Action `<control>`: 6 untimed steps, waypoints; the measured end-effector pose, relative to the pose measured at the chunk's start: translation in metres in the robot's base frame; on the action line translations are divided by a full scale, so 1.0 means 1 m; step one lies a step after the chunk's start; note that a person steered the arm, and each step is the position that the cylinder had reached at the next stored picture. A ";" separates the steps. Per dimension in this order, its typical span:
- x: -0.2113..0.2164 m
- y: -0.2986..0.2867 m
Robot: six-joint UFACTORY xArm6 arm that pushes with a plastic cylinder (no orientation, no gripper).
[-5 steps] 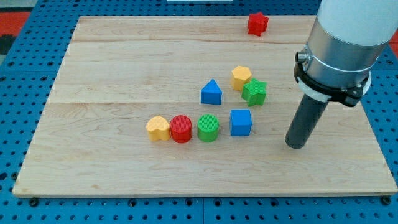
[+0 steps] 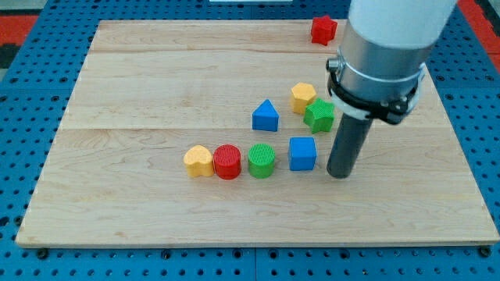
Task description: Place the blue cube towards the top right side of the green circle
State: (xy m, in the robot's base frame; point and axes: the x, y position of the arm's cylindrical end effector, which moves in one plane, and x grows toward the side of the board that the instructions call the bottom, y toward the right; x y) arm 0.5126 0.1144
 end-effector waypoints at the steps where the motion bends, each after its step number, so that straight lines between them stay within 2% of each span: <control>1: -0.028 -0.022; 3: -0.076 -0.059; 4: -0.078 -0.055; 6: -0.027 -0.013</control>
